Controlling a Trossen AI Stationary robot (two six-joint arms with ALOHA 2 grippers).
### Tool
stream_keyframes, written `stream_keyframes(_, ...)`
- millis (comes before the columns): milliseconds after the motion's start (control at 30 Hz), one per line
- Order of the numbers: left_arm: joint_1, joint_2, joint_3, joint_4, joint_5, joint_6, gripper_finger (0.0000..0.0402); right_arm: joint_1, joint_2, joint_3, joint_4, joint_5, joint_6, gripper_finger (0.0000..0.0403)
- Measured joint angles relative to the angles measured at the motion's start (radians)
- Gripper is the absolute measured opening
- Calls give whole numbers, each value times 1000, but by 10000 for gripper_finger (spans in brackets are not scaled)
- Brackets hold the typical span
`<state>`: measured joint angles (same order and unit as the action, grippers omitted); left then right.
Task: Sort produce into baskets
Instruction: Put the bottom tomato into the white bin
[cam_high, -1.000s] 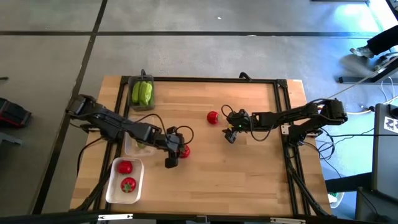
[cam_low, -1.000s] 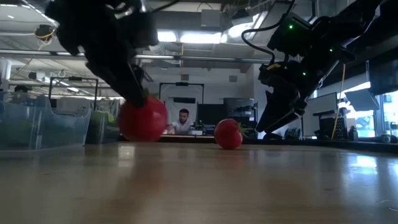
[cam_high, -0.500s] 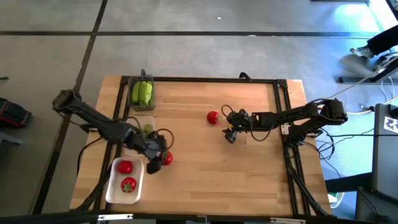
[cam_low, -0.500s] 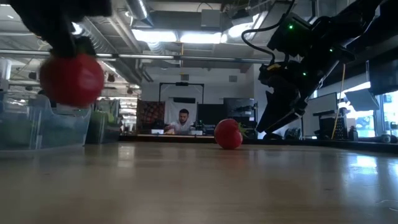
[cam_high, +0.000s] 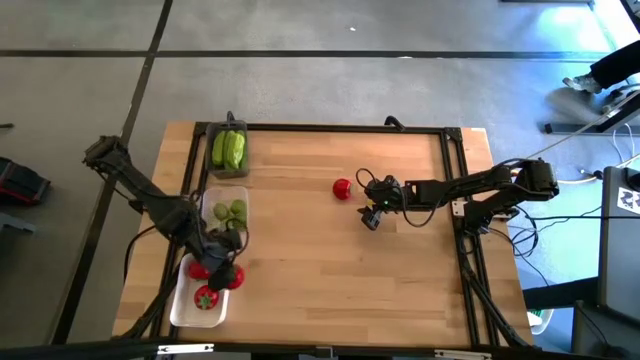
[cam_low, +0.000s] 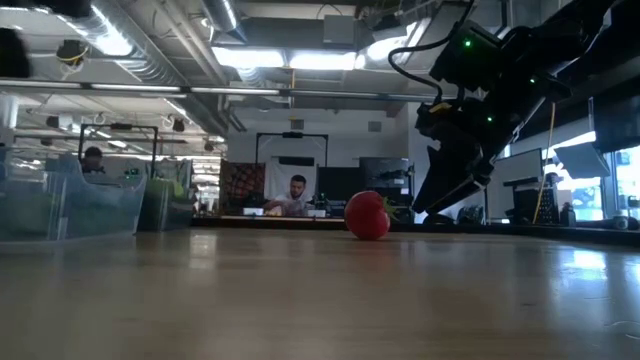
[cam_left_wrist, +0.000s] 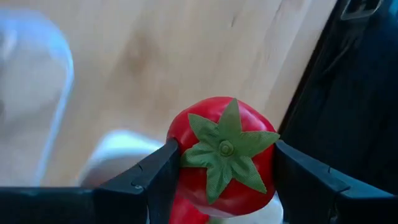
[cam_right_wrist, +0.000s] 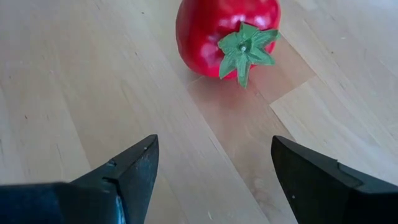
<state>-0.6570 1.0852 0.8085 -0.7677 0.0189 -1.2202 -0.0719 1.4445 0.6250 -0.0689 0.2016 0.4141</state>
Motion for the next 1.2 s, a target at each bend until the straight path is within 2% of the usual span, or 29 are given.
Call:
stream_keyframes(167, -77, 1, 0, -80, 17, -147, 223, 0, 0, 0, 0, 0, 0, 292)
stream_keyframes(367, -148, 3, 0, -195, -20, -271, 223, 0, 0, 0, 0, 0, 0, 292)
stream_keyframes(467, -167, 4, 0, -211, -43, -271, 223, 0, 0, 0, 0, 0, 0, 292)
stream_keyframes(633, -190, 4, 0, -219, -151, -263, 223, 0, 0, 0, 0, 13, 0, 292)
stream_keyframes(1200, -210, 123, 0, -220, -158, -206, 224, 0, 0, 0, 0, 16, 0, 292)
